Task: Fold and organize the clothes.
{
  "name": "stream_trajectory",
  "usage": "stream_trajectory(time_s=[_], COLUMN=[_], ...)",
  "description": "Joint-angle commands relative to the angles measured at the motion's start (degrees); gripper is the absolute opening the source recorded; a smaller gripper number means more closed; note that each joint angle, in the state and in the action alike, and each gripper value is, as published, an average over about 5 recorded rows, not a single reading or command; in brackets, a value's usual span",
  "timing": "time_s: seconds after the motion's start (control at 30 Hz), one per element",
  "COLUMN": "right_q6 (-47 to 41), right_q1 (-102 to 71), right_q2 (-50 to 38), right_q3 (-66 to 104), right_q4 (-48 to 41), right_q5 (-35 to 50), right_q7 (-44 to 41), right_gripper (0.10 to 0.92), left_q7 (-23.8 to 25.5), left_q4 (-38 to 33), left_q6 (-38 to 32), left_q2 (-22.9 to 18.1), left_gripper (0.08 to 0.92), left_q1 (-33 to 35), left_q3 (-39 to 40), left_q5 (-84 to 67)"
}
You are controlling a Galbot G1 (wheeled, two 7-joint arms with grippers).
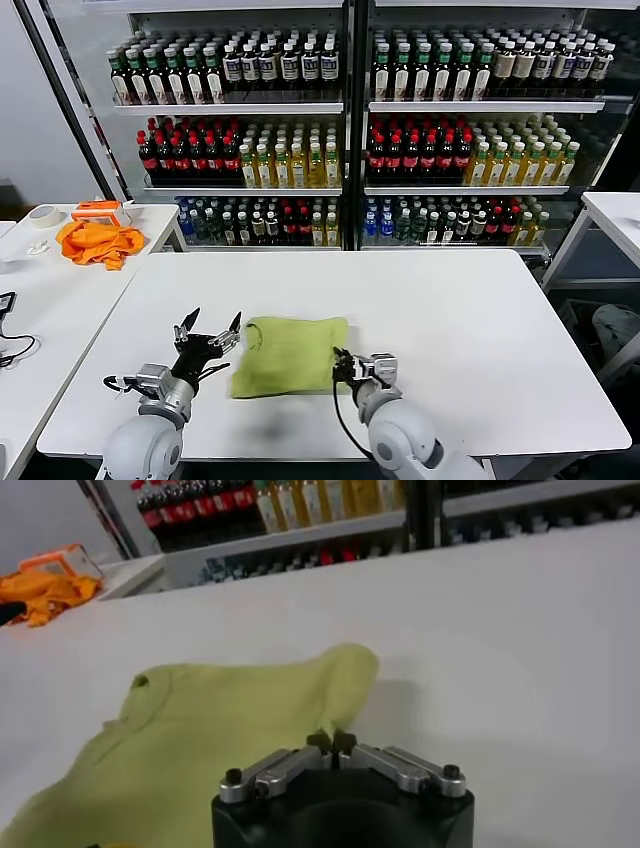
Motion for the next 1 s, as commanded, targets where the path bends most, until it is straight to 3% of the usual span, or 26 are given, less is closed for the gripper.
stream_trajectory(time_s=[0.03, 0.27, 0.5, 0.67, 1.0], right_q6=[-2.2, -0.7, 3.0, 3.4, 12.4], right_q1=[-5.9, -10.9, -14.9, -16.5, -25.5], right_q2=[-12.8, -15.3, -13.8, -13.7, -14.2], right_q3=[12.3, 18.8, 21.1, 23.9, 36.0], right_q4=[8.2, 6.1, 3.8, 6.4, 11.0], right_q5=[-4.9, -8.3, -18.4, -19.7, -23.2], right_q7=[-12.0, -18.2, -20.2, -21.1, -22.8], right_gripper=[0.115, 0.115, 0.115, 0.123, 0.388], left_q7=[1.1, 5.1, 6.0, 5.8, 5.5], left_q4=[1.9, 6.0, 7.1, 7.2, 6.1], left_q6=[-5.4, -13.9, -16.7, -17.9, -17.5], left_q2=[0.6, 0.7, 0.8, 0.4, -0.9], left_gripper=[0.823, 0.823, 0.822, 0.823, 0.823], left_q1=[-0.5, -1.4, -1.5, -1.6, -1.6], left_q3=[0.9, 0.8, 0.7, 1.0, -0.1], left_q5=[3.5, 5.6, 7.6, 9.7, 9.1])
